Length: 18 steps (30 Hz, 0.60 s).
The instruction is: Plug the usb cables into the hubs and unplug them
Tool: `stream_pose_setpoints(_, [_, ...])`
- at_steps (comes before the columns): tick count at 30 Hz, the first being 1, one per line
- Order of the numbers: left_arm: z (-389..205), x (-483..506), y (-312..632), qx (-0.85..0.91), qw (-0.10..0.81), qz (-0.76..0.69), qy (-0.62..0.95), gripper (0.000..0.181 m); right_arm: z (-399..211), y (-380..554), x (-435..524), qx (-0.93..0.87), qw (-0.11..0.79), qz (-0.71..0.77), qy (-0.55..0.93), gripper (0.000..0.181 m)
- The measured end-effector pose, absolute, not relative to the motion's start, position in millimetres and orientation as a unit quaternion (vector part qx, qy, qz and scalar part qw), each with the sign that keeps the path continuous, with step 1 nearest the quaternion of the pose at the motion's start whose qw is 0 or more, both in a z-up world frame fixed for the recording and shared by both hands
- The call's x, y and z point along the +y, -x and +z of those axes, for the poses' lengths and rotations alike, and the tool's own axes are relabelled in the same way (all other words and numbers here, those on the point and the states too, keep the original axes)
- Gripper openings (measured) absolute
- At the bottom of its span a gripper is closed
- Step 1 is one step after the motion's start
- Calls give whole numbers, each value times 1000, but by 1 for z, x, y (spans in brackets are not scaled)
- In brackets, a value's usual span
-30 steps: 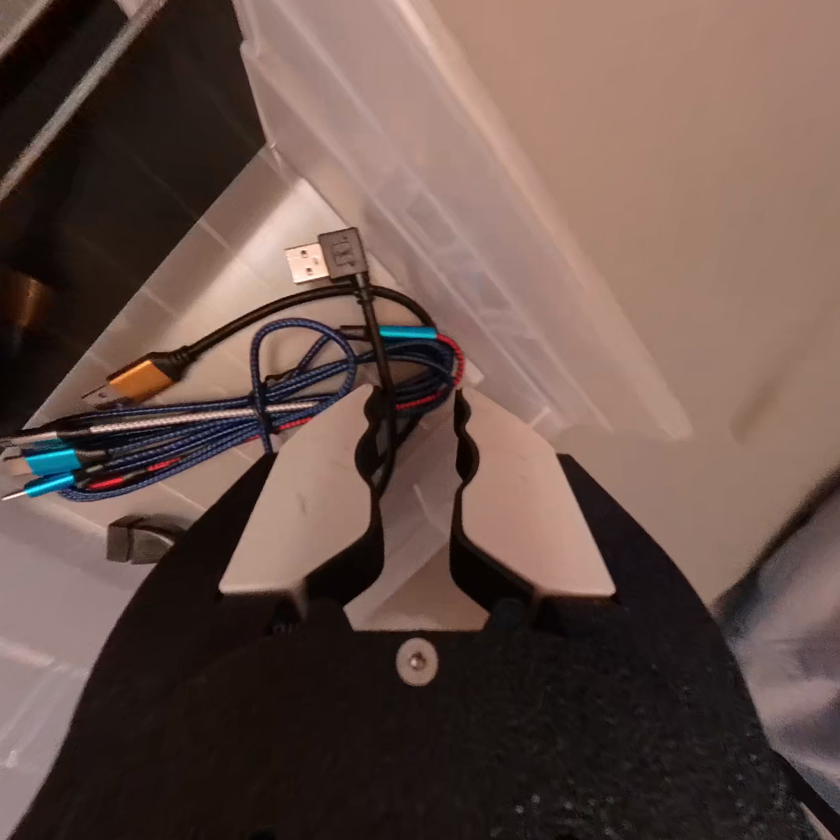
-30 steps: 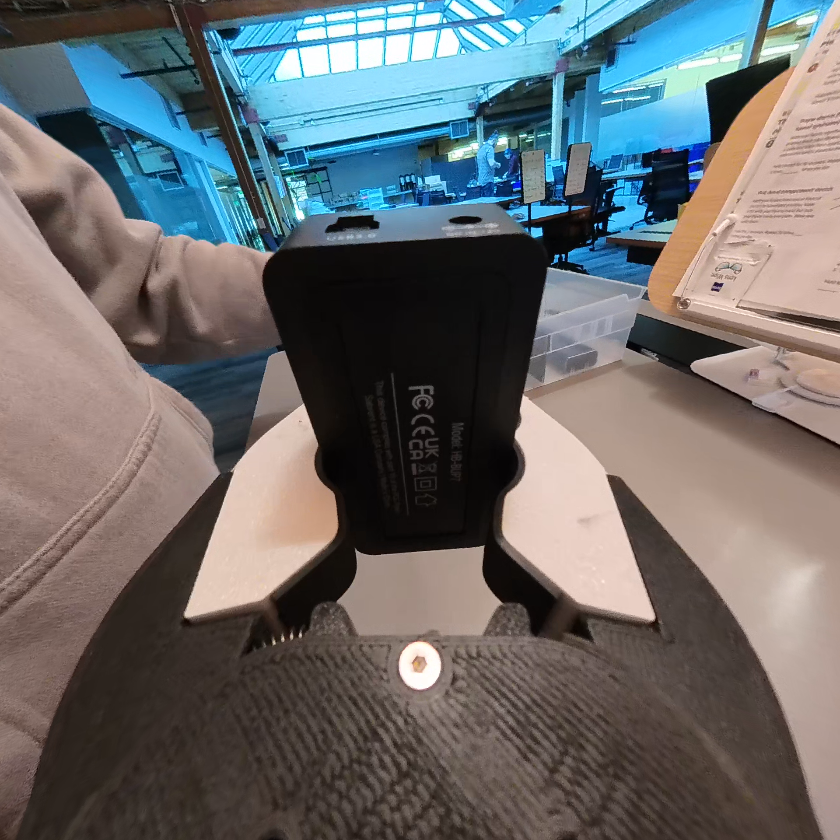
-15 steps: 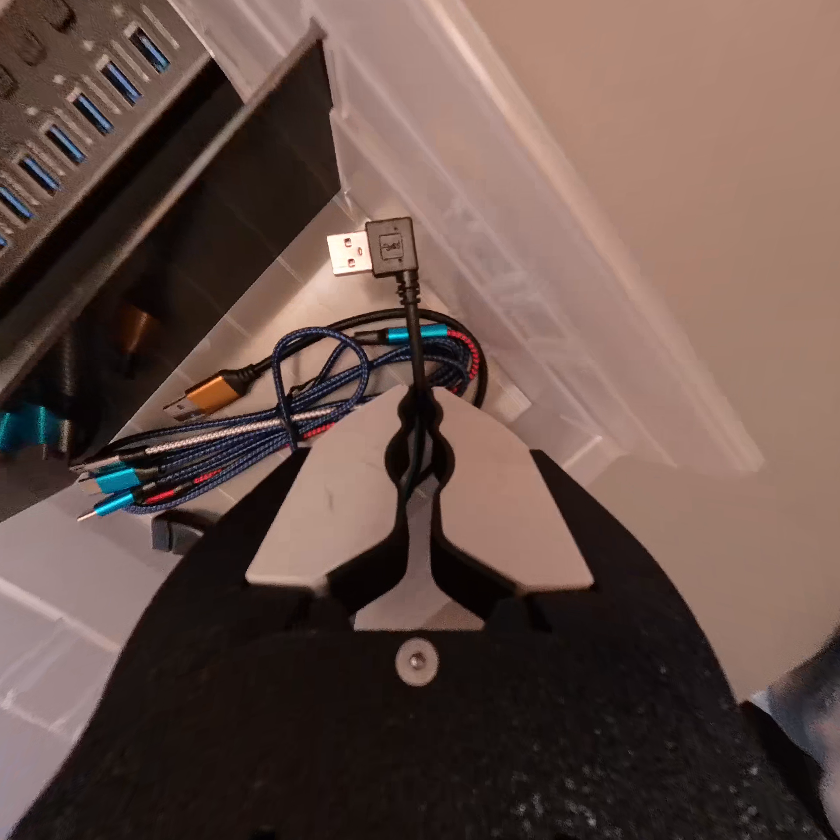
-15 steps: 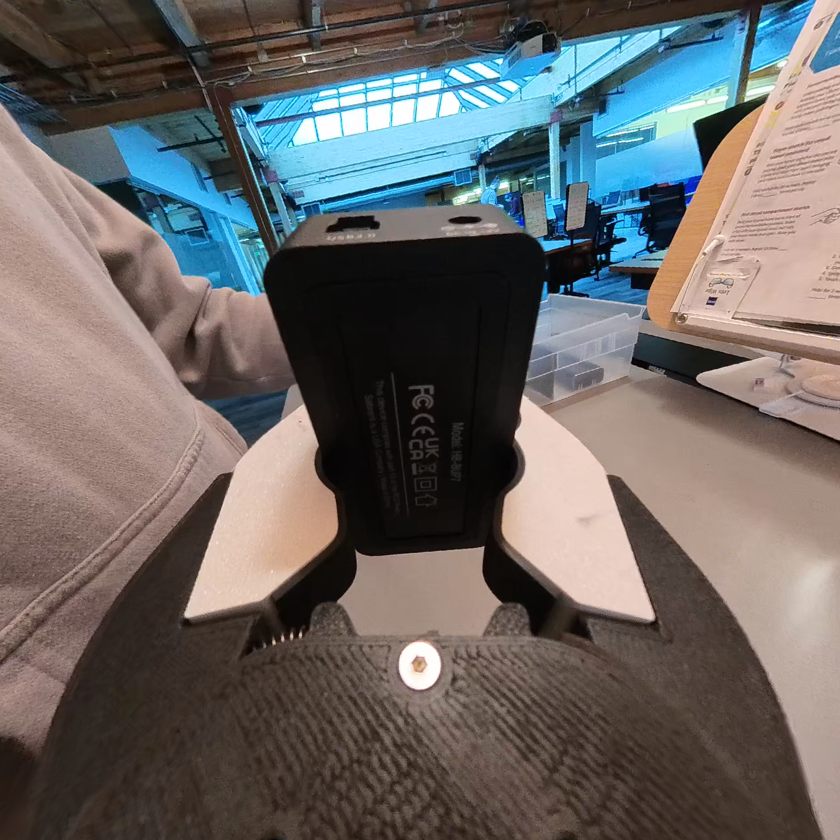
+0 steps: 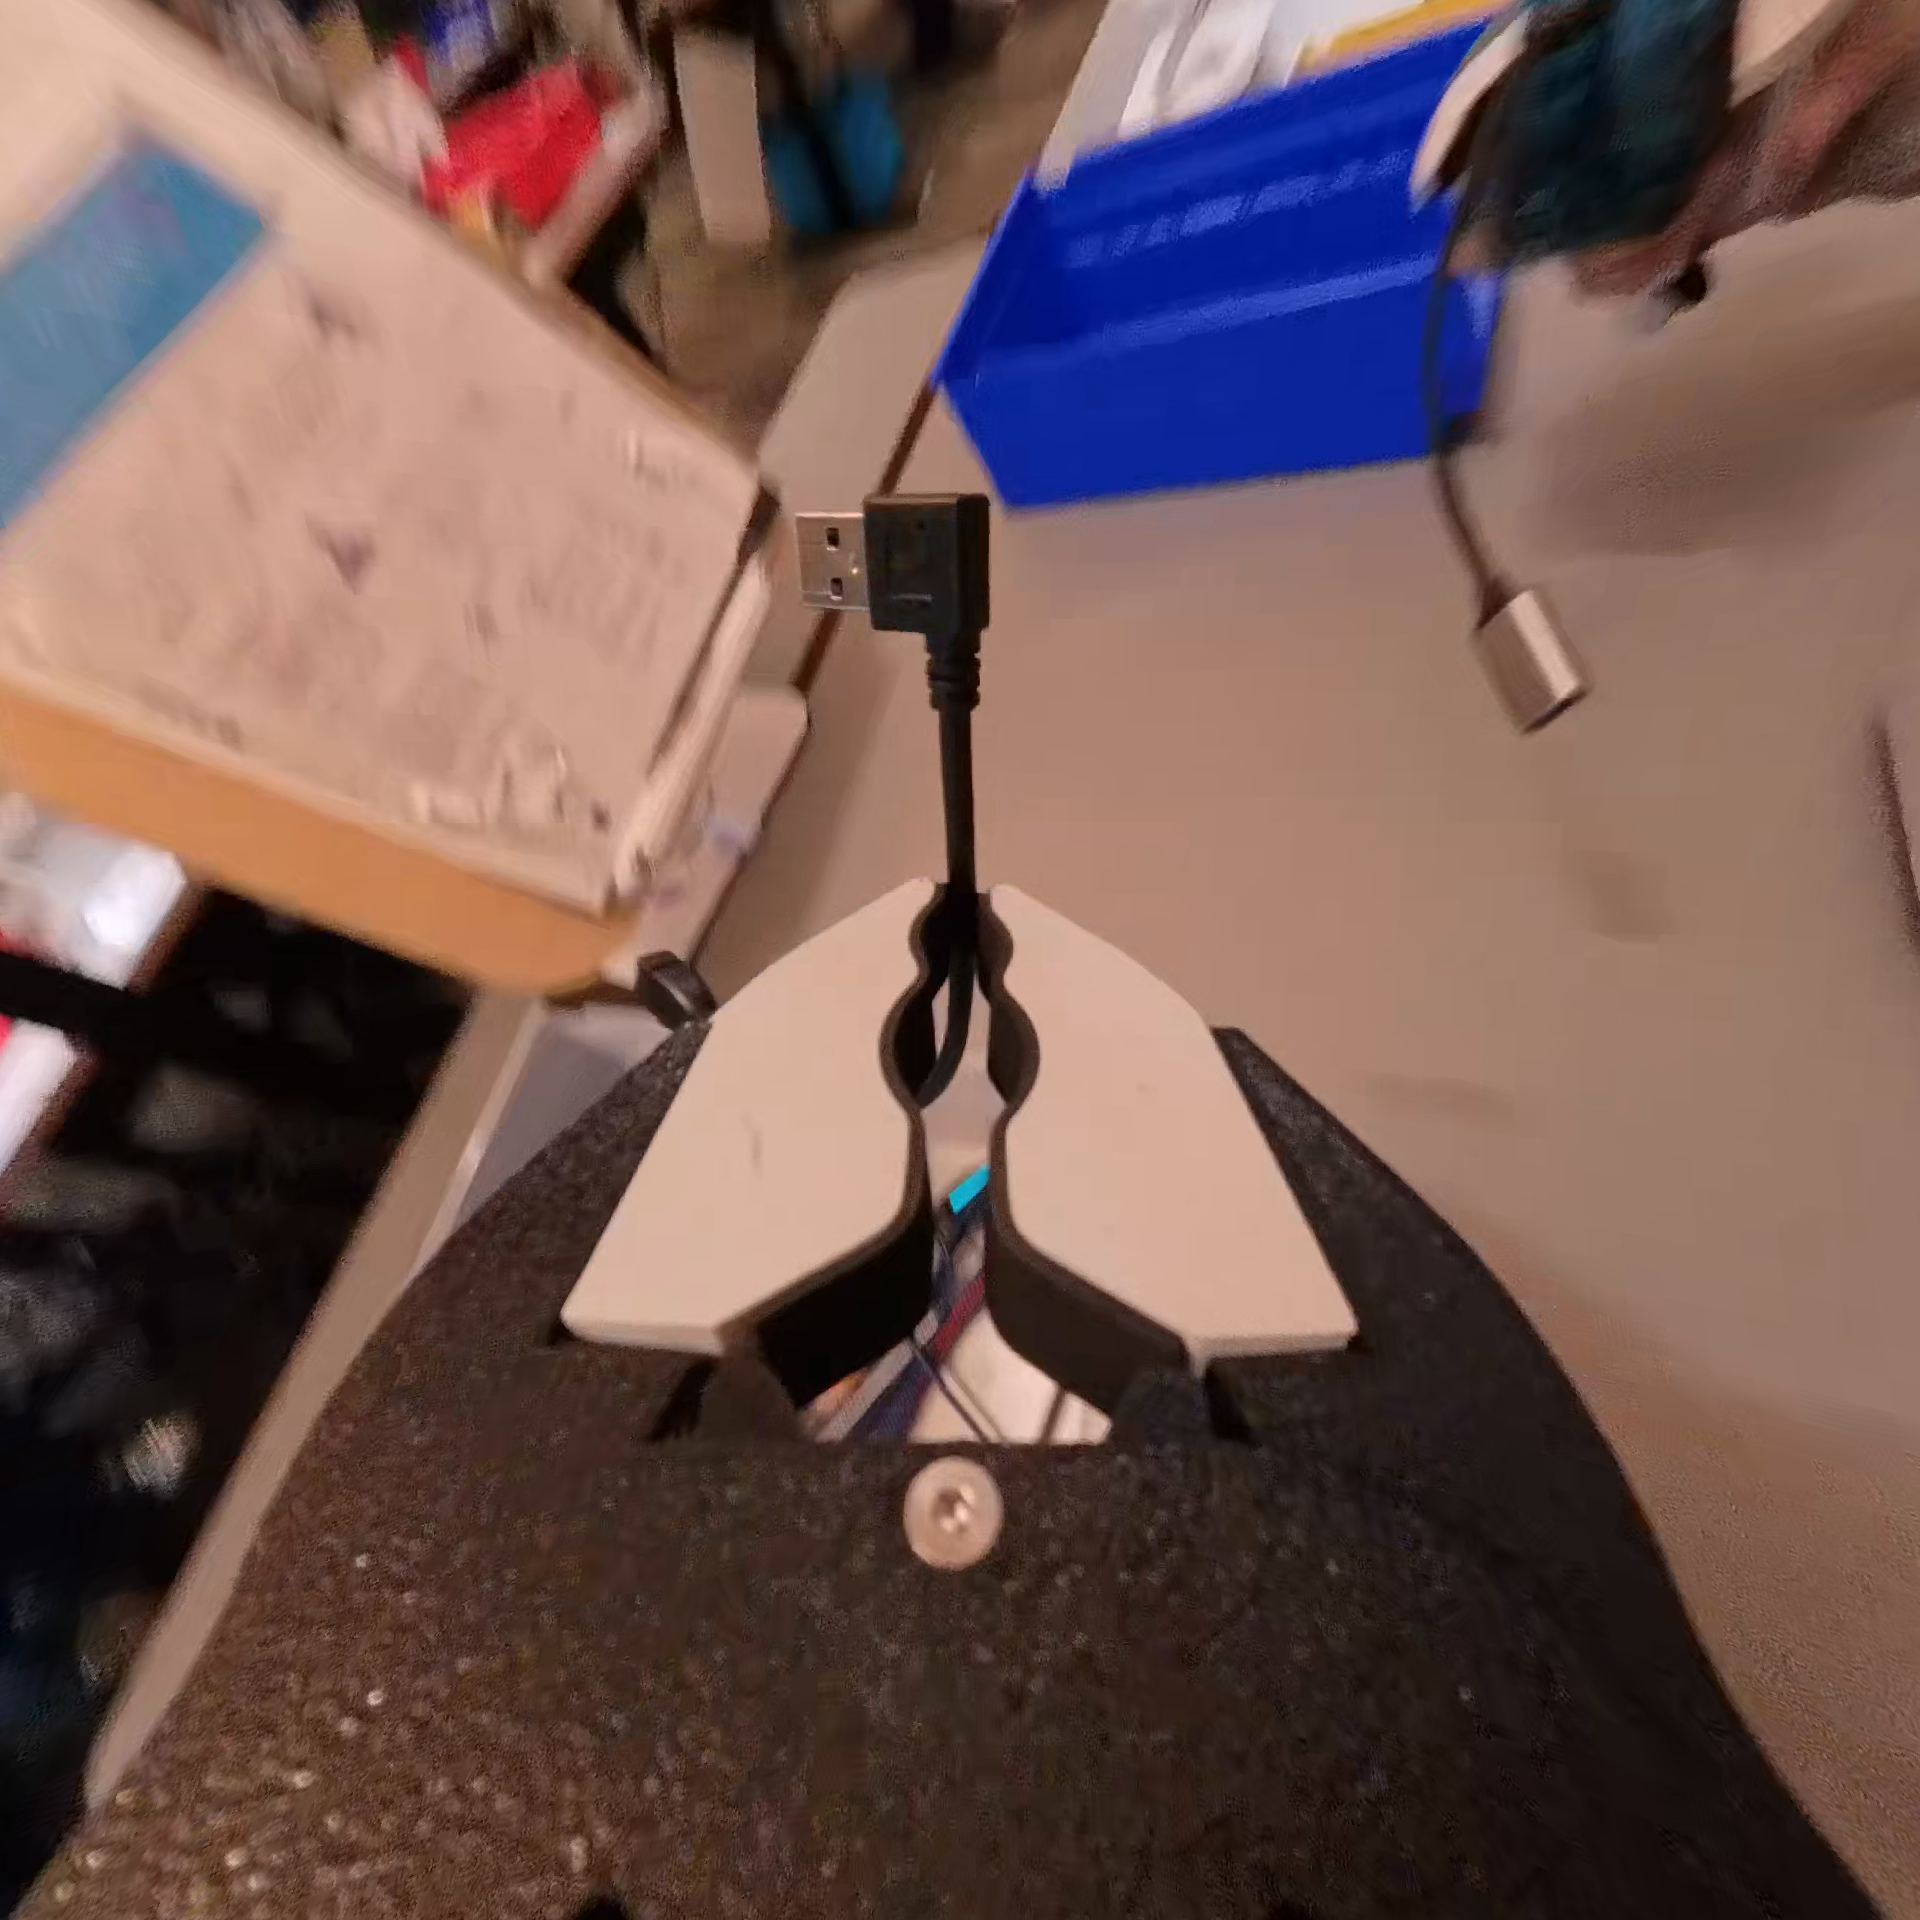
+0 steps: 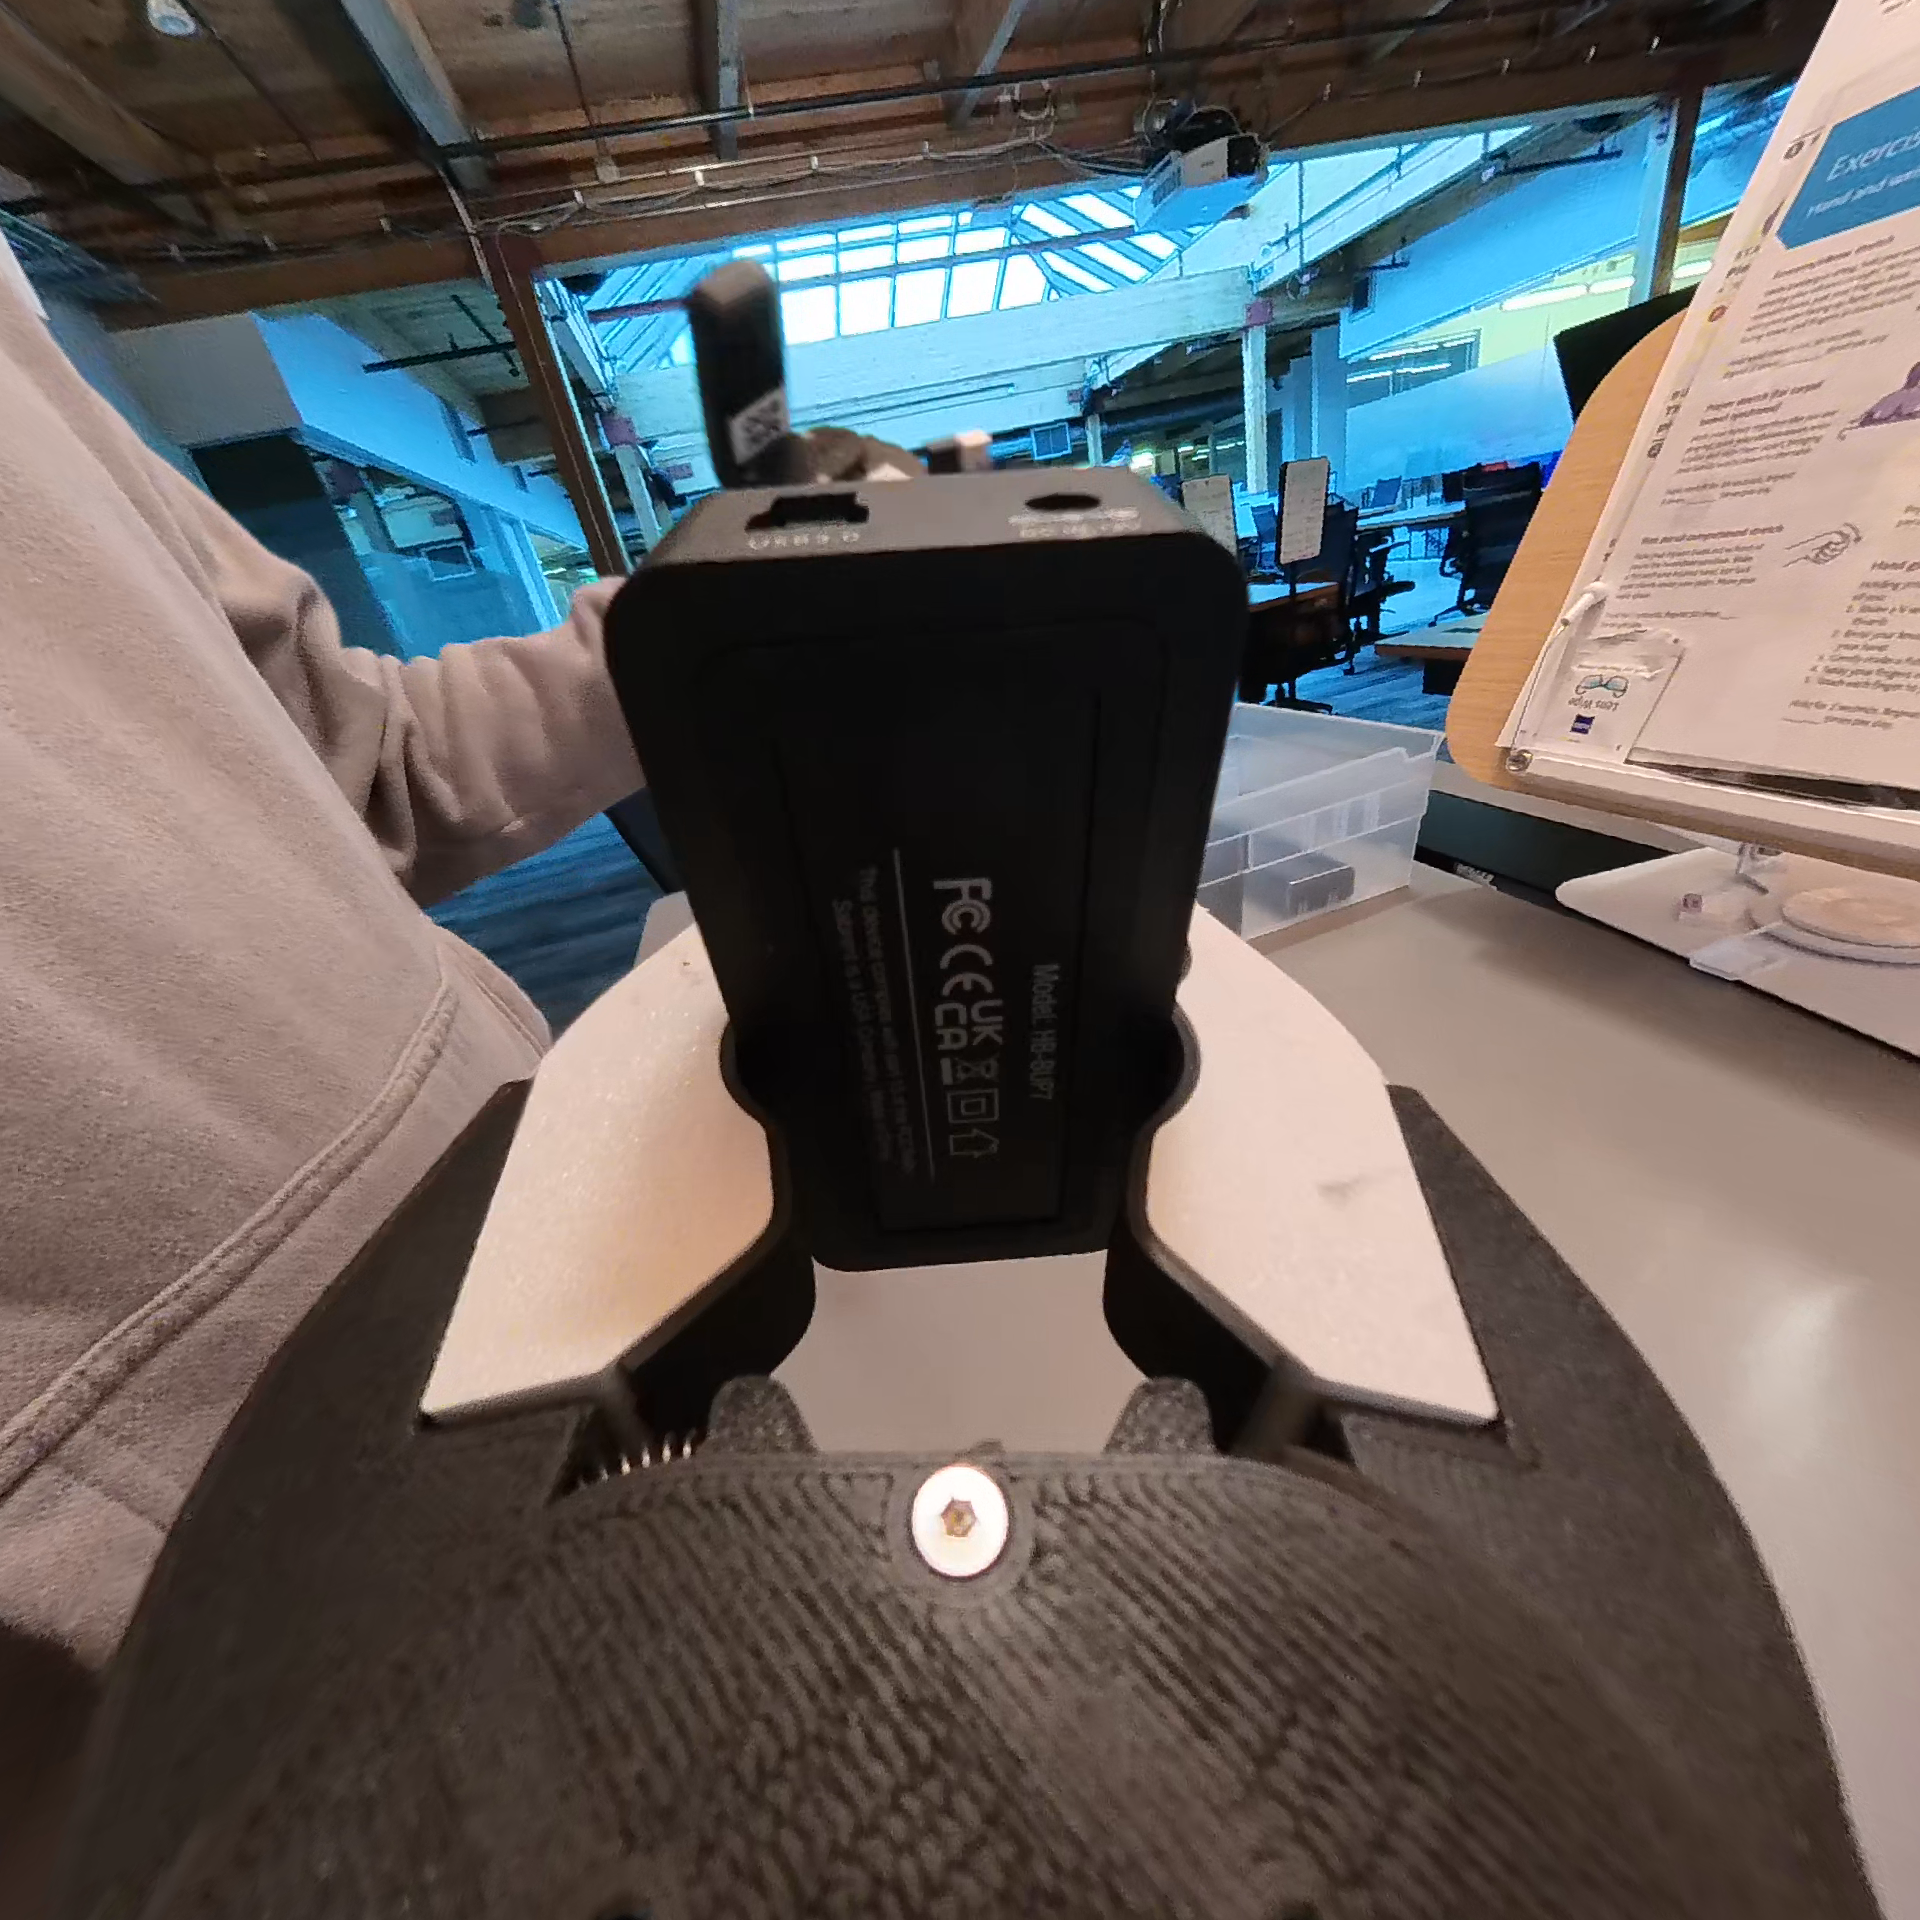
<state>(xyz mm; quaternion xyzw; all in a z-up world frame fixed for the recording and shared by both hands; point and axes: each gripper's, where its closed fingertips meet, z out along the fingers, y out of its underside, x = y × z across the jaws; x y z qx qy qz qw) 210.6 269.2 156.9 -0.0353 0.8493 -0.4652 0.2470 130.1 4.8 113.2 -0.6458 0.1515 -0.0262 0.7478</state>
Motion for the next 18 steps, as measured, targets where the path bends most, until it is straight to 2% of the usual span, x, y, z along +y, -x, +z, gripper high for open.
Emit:
stream_pose_setpoints(1, [166, 260, -203, 837, 260, -482, 6, 3, 113, -131, 4, 151, 747, -29, 646, 71])
stream_pose_setpoints(6, [181, 220, -178, 787, 269, -551, -64, 3, 117, -130, 1, 146, 751, -31, 644, 71])
stream_pose_setpoints(9, [173, 193, -167, 778, 296, -546, -98, 3, 120, -127, -2, 141, 752, -34, 643, 71])
stream_pose_setpoints(14, [105, 169, -176, 831, 411, -308, -214, 3, 117, -126, -18, 149, 750, -39, 644, 71])
stream_pose_setpoints(18, [56, 158, -177, 843, 397, -234, -276, 3, 110, -123, -27, 155, 742, -45, 650, 71])
